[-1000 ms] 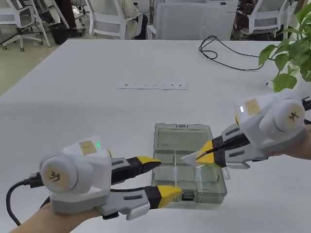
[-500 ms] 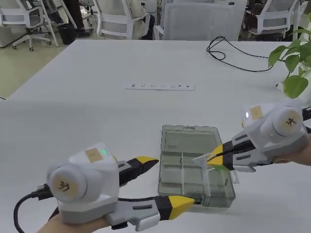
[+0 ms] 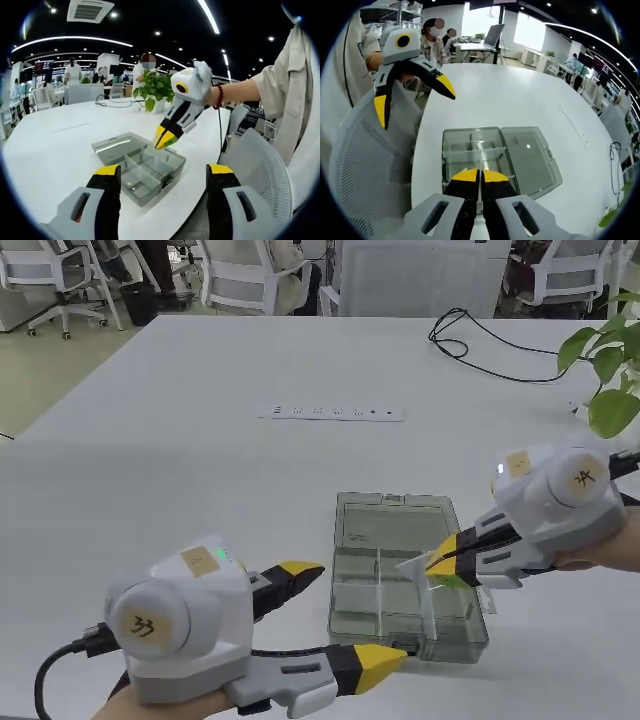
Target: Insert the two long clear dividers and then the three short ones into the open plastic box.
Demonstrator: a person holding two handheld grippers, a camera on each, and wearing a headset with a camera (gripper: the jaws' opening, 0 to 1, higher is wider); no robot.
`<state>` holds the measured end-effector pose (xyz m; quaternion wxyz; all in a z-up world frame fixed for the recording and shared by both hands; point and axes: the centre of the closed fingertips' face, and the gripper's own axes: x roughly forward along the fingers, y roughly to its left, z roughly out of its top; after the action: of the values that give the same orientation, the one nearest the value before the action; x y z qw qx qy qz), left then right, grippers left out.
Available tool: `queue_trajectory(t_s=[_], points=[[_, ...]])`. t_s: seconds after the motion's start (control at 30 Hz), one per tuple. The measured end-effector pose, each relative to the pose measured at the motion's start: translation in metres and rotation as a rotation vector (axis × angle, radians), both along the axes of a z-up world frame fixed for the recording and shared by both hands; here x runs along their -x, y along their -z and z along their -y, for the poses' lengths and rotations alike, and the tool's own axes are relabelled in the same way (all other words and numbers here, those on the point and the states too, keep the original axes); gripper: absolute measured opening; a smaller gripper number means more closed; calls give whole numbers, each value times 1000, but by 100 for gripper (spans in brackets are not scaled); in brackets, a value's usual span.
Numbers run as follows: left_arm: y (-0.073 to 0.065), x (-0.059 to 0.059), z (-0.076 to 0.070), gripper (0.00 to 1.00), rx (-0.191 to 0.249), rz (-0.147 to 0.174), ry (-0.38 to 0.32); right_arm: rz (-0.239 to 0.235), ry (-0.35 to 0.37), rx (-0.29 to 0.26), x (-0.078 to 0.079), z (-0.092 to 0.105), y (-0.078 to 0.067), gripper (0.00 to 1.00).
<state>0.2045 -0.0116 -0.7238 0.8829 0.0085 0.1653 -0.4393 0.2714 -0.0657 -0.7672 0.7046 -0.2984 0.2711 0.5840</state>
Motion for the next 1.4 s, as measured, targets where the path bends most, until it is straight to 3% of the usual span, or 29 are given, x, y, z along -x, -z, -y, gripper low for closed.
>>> queue_trajectory(t_s=[0.13,0.53,0.9,1.23,1.33,1.4], points=[[-3,-3,-3,70,16,4,-24,20,-50,40,2,-4,2,2],[-2,-4,-5,70,0,19,-40,30,-112,87,3,-12,8,2],[-1,-5,-6,69,1,20,-44,32,-133,101,3,-17,12,2],[-3,-4,-5,69,5,19,-38,5,-128,114,1,-21,20,2],[-5,-5,-4,68,27,6,-40,-19,-108,134,0,-21,26,2],[-10,-5,-4,68,44,15,-40,-20,-112,157,1,-22,30,2]])
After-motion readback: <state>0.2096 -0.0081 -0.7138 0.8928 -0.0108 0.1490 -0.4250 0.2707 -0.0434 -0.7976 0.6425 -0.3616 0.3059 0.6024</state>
